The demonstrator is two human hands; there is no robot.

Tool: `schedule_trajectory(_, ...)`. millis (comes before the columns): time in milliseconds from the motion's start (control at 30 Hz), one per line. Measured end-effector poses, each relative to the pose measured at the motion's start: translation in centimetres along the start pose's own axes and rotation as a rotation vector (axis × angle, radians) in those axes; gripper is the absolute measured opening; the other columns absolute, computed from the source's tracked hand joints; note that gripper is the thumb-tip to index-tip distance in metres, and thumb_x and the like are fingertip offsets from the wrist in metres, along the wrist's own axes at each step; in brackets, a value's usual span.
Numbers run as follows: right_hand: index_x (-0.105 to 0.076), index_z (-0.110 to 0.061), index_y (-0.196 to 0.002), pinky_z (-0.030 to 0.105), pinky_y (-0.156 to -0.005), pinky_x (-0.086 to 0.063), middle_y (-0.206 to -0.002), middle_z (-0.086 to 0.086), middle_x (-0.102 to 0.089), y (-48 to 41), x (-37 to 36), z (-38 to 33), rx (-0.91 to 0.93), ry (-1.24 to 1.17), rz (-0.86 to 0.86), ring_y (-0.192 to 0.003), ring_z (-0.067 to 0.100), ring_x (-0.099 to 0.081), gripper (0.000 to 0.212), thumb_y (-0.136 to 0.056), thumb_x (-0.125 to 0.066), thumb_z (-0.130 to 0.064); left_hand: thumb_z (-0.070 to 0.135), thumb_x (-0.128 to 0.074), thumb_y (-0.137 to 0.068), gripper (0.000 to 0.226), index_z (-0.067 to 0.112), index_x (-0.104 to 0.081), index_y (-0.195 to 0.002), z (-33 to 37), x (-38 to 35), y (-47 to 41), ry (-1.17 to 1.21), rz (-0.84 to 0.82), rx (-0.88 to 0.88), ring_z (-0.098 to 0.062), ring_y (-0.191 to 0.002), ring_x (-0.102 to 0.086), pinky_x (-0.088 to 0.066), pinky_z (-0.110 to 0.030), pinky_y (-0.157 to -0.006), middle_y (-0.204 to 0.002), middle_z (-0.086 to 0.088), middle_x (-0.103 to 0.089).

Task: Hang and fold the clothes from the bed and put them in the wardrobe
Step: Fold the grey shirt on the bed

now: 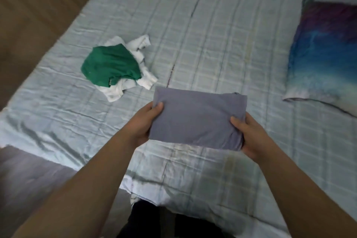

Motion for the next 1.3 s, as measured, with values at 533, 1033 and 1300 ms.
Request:
schedule_trajectory(533, -0.059, -0.020, -0.128, 0.030, -0.092, -0.055, -0.126, 0.000, -0.068, 13.8, -54.7, 6.9, 0.170, 0.221, -0.570, -0.113, 0.015, -0.065, 0.037, -0.092, -0.059, -0.012, 0.032, -0.057, -0.097, 0.046, 0.000, -0.060, -0.130, 3.7, 39.3, 44.1, 0.397, 0.643, -0.490, -0.040, -0.119, -0.061, -0.048, -0.055, -0.103, -0.130, -0.025, -0.063)
schedule_trajectory(1033, -0.064, -0.020, -0.119, 0.033, -0.090, -0.056, -0.118, 0.003, -0.072, 22.4, -93.7, 24.5, -0.025, 0.316, -1.040, -0.107, 0.018, -0.068, 0.028, -0.099, -0.050, -0.006, 0.035, -0.049, -0.103, 0.033, 0.016, -0.061, -0.127, -2.1, 63.0, 69.2, 0.641, 1.179, -0.666, -0.026, -0.111, -0.069, -0.057, -0.045, -0.088, -0.121, -0.006, -0.071)
schedule_trajectory(1300, -0.067, -0.030, -0.122, 0.034, -0.097, -0.051, -0.128, -0.001, -0.067, 16.7, -109.2, 27.6, 0.091, 0.417, -1.205, -0.118, 0.017, -0.063, 0.068, -0.061, -0.084, -0.055, 0.045, -0.053, -0.100, 0.036, 0.020, -0.063, -0.124, 0.4, 76.3, 69.1, 0.576, 1.445, -0.639, -0.025, -0.113, -0.067, -0.053, -0.050, -0.098, -0.121, -0.002, -0.072)
Point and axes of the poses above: each hand's wrist, its own y-axis away from the middle knuckle, its own x-axis out of the back of the hand, z = x × y, the point moved 7 cm from there along -y, towards the middle knuckle
